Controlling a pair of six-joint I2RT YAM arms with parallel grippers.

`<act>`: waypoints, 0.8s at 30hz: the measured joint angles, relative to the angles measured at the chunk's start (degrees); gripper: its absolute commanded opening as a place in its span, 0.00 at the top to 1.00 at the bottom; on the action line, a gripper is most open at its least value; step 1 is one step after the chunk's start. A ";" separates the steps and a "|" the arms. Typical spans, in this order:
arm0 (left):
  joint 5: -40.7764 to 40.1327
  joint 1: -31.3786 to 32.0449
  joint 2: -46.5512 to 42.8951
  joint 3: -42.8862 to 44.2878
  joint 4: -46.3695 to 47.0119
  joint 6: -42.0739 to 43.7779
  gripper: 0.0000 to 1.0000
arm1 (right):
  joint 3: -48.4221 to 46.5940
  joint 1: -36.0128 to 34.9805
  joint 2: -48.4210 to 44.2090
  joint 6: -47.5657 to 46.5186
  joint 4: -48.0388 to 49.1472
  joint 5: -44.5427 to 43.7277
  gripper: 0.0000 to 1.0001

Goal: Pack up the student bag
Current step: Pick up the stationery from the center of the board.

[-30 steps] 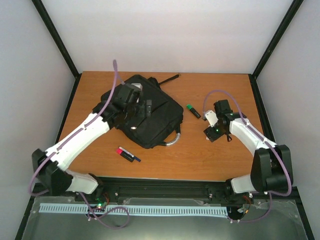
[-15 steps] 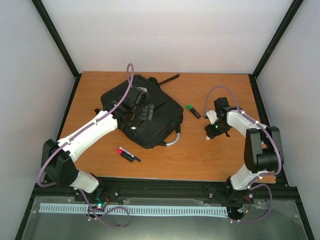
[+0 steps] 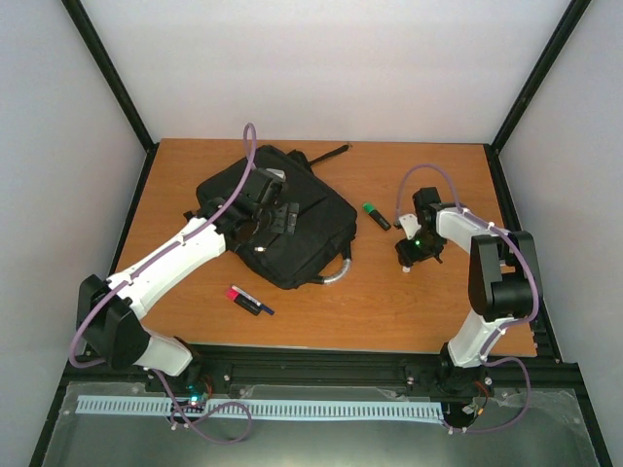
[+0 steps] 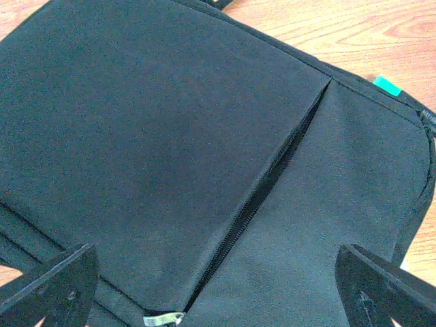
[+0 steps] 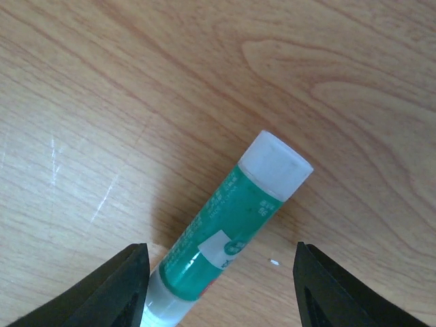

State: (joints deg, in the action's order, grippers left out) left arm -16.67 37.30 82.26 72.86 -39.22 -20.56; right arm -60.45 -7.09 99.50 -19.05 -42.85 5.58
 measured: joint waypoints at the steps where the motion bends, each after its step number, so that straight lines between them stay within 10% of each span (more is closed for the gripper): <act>1: 0.15 0.00 -0.02 0.00 0.07 0.00 0.03 | 0.00 0.00 0.09 0.04 -0.02 -0.02 0.44; 24: 1.75 0.00 -0.02 0.00 0.22 0.02 0.02 | 2.16 0.11 -0.35 -1.29 0.07 -3.41 0.86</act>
State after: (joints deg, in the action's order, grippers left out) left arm -14.92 37.30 82.24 72.86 -39.00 -20.53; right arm -58.28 -6.98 99.15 -20.34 -42.78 2.17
